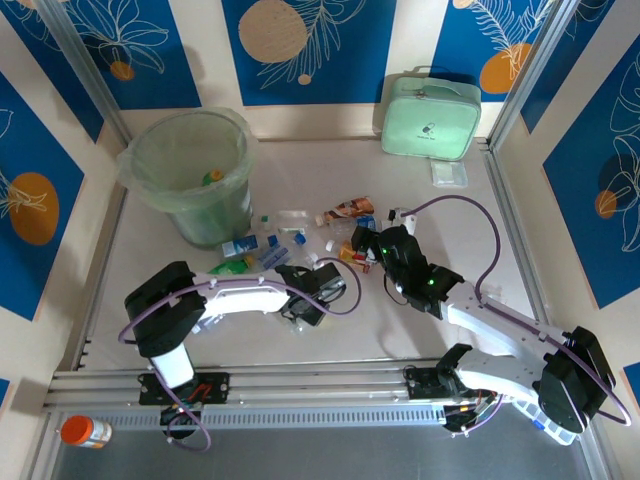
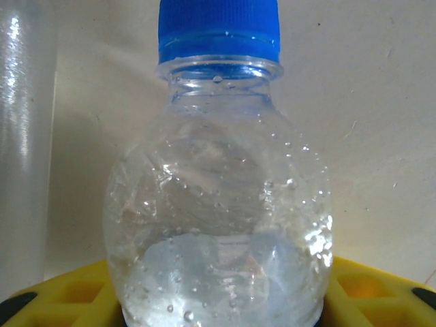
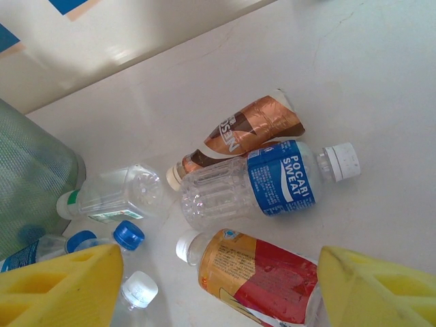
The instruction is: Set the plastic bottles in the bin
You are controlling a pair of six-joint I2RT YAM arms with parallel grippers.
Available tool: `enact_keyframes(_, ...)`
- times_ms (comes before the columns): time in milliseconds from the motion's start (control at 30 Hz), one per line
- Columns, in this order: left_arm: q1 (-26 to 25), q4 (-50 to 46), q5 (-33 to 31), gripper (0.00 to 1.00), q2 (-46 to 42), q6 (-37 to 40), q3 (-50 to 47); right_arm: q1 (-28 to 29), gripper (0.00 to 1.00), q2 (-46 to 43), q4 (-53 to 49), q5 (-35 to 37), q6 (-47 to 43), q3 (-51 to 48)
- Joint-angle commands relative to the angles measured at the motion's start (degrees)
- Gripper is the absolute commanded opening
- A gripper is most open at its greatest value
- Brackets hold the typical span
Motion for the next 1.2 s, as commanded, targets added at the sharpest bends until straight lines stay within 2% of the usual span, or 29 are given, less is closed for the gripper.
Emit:
enact_keyframes(0,-0.6,-1.4,3.3,0.49,-2.1,-0.7,0.2,-0.3,0.76,-1.8,0.2,2.0,1.3,0.3)
enact_keyframes(400,-0.4,-8.8,-0.2,0.45,-18.0,0.2,3.1,0.0,0.76,-4.7,0.6,3.2,2.0,-1.2)
enact_keyframes(667,4.0,-12.8,-1.3,0.43,-25.0,2.2,7.5,0.9,0.76,-4.1,5.4,-4.2,-3.7,-1.7)
enact_keyframes(800,6.0,-14.7,-2.0,0.42,-27.2,3.5,11.7,1.8,0.76,-2.4,8.6,-10.3,-6.3,-1.3)
enact_keyframes(900,8.8,-15.9,-1.7,0.41,-27.6,3.9,14.7,4.2,0.76,-0.4,9.8,-11.0,-9.0,-0.1)
enact_keyframes(1033,15.6,-16.7,1.7,0.39,-27.8,3.5,20.6,7.2,0.77,0.9,13.1,-11.7,-12.4,-0.1)
enact_keyframes(1167,22.5,-17.4,4.6,0.37,-26.7,1.9,28.5,9.6,0.78,2.0,12.2,-6.4,-13.8,0.9)
